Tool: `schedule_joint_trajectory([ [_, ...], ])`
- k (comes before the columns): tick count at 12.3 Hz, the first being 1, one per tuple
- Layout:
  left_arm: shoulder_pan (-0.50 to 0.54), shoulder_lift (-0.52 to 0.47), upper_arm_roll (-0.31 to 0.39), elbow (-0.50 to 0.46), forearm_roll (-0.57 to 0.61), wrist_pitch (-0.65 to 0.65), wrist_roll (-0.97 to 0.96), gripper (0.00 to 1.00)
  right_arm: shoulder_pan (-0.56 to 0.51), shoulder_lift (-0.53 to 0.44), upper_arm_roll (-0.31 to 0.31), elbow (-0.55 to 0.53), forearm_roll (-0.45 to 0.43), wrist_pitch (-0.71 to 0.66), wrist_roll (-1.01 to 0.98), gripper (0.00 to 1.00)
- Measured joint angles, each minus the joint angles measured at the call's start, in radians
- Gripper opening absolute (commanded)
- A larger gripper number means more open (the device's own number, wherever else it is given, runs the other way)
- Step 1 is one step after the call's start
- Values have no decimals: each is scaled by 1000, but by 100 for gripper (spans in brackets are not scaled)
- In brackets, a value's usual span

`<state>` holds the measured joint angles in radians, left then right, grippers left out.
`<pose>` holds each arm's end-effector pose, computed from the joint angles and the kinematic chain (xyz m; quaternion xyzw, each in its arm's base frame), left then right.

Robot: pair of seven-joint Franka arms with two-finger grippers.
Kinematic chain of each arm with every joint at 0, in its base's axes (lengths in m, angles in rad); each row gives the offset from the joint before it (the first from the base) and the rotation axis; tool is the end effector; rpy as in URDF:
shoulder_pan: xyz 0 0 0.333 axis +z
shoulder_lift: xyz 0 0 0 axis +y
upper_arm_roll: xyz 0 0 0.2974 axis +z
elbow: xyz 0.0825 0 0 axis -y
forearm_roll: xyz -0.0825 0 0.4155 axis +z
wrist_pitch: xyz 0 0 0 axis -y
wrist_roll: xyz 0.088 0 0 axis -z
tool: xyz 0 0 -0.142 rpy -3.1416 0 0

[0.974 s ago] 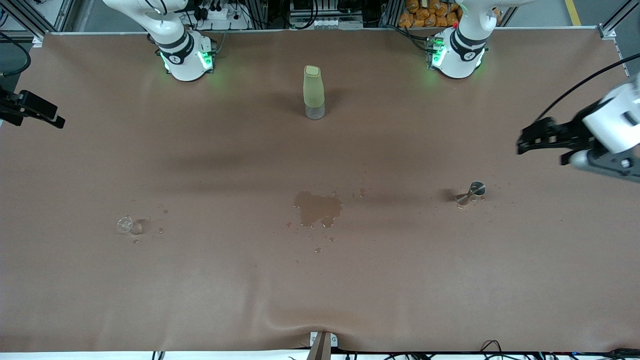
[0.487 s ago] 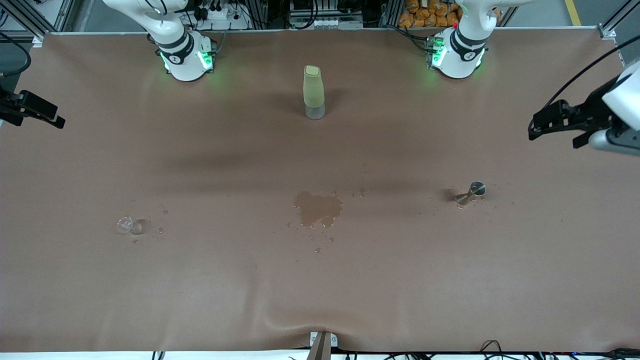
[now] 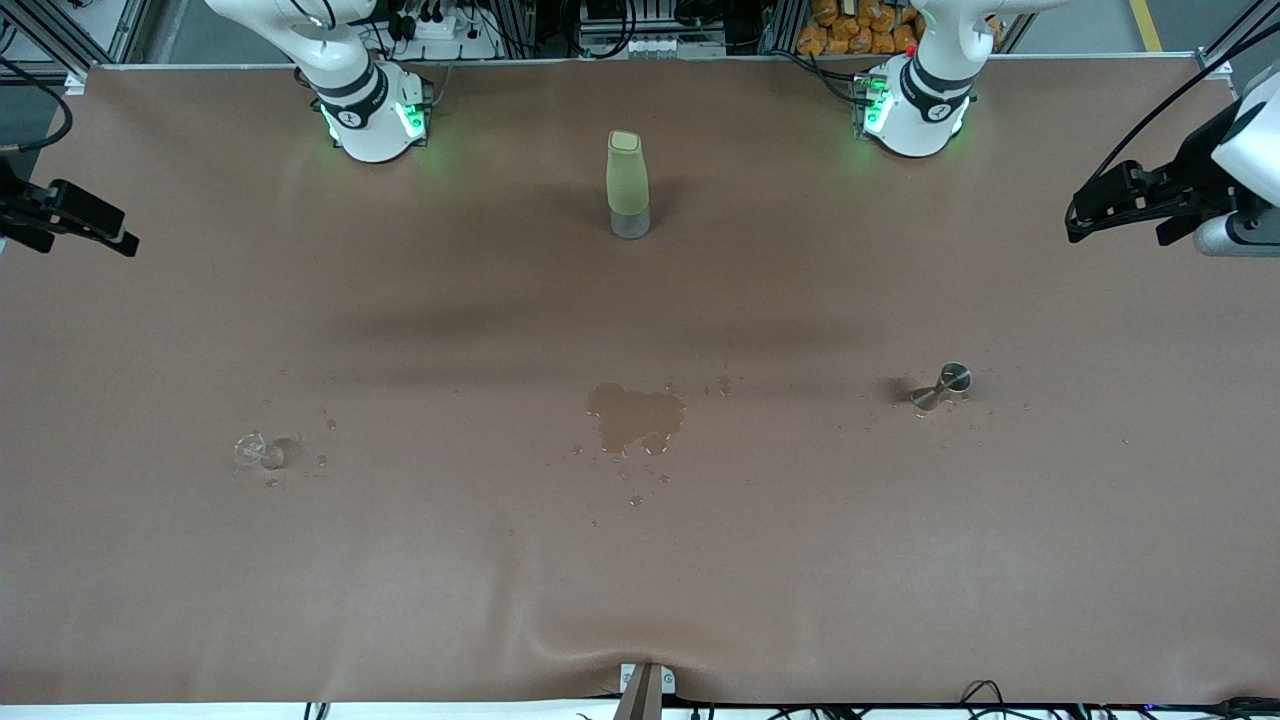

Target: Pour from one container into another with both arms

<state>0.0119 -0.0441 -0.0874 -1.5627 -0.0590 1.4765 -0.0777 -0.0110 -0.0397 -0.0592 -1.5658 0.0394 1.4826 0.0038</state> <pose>0.5596 -0.0521 0.5924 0.9994 -0.0010 -0.0232 0.0258 0.5628 -0.0343 0.5888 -0.9989 0.0356 0.0211 0.0215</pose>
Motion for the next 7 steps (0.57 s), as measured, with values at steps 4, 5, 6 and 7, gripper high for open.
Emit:
schedule_joint_trajectory([
  [4,0,-64,0,-76,26,7,-7,100,1,0,-6,10,-9,-48,0,100],
  [5,0,-80,0,-99,28,24,-9,100,1,0,-6,12,-10,-52,0,100],
  [6,0,-93,0,-123,33,52,-10,100,1,0,-5,13,-10,-57,0,100],
  [7,0,-98,0,-139,54,75,-10,100,1,0,-5,13,-10,-61,0,100],
])
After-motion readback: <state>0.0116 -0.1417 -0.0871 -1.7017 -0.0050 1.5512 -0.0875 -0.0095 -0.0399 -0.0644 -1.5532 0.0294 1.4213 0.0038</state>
